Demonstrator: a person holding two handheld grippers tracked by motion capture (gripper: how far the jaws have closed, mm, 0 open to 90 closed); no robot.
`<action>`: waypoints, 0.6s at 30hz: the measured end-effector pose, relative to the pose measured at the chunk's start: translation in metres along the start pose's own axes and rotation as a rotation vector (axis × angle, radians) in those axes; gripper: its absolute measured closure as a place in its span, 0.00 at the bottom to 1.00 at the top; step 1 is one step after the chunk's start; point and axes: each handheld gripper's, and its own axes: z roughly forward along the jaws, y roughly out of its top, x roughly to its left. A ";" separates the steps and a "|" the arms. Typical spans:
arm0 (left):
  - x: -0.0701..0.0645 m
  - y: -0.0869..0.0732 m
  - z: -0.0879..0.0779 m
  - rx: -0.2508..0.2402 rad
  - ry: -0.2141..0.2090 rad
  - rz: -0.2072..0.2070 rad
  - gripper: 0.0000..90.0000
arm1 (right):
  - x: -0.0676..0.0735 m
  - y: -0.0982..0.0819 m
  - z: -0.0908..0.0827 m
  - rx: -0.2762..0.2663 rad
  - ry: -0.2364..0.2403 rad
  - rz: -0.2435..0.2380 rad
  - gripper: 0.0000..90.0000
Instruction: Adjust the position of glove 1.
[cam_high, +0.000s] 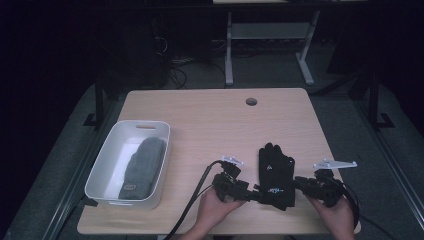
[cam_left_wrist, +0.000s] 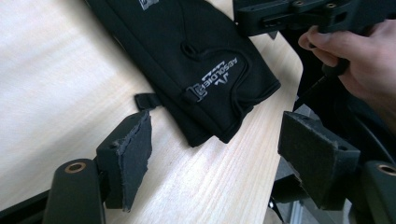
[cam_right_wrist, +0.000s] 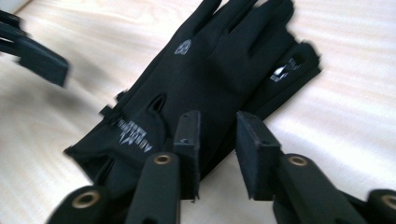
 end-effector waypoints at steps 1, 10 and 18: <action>0.001 0.000 0.003 0.008 0.002 0.001 0.29 | 0.000 -0.001 0.001 0.002 0.010 -0.001 0.83; 0.009 0.000 0.023 0.015 0.002 -0.039 0.32 | 0.000 -0.003 0.010 0.031 0.073 -0.005 0.66; 0.003 0.005 0.031 0.016 0.064 -0.014 0.46 | -0.024 0.023 0.026 0.003 0.004 0.086 0.39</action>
